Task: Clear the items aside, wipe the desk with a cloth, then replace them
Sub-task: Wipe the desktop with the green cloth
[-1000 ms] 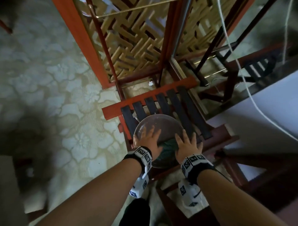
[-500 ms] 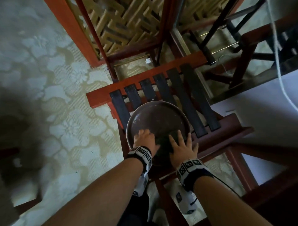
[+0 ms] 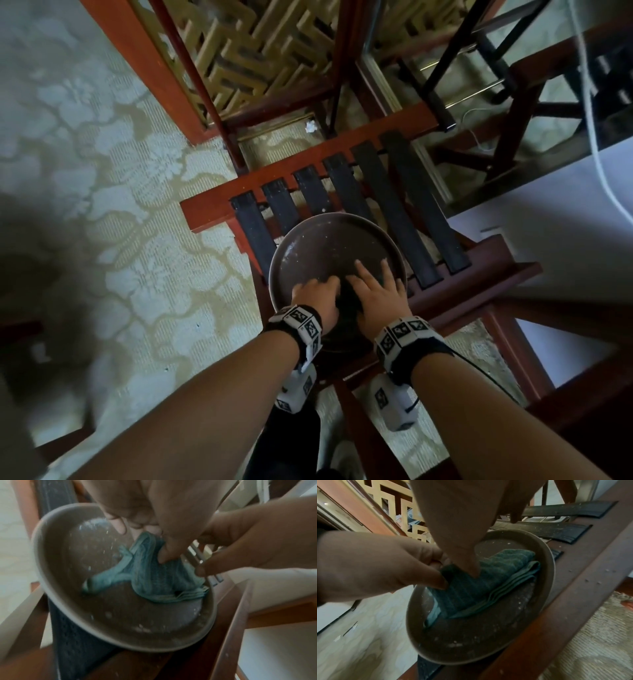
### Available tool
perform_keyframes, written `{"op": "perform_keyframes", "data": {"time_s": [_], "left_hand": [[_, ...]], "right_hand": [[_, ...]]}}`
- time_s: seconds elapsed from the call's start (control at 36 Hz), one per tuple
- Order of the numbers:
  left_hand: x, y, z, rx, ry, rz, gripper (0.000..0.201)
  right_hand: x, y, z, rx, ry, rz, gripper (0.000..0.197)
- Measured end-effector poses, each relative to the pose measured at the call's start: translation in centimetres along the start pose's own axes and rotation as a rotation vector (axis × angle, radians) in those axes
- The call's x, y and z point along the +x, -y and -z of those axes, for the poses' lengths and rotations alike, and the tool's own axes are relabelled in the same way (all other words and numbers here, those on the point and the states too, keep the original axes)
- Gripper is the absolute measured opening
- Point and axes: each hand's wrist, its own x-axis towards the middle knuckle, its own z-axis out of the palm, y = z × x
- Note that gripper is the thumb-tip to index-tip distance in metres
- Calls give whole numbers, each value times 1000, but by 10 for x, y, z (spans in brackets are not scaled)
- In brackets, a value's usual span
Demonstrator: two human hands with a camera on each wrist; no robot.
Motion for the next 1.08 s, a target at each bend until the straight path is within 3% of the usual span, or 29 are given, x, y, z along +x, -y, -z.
{"op": "perform_keyframes", "data": {"time_s": [0.14, 0.22, 0.31, 0.61, 0.78, 0.86, 0.94, 1.08], "left_hand": [[-11, 6, 20, -84, -39, -124, 31], [-18, 8, 30, -157, -31, -132, 33], [-25, 11, 40, -166, -42, -123, 36], [-49, -4, 94, -129, -149, -80, 61], [-58, -45, 120, -219, -138, -53, 57], [-62, -73, 132, -202, -143, -101, 68], [-64, -105, 140, -119, -141, -166, 78], [-68, -164, 152, 29, -163, -231, 67]], "right_hand": [[1, -1, 11, 6, 23, 13, 59], [2, 5, 17, -99, 50, -18, 61], [-1, 13, 21, -181, 96, -55, 46], [-47, 4, 67, 117, -54, -163, 31], [-86, -14, 98, 243, -225, -250, 26], [-111, -28, 112, 263, -329, -274, 16], [-140, -42, 124, 167, -406, -285, 21], [-191, -68, 138, 110, -526, -367, 33]]}}
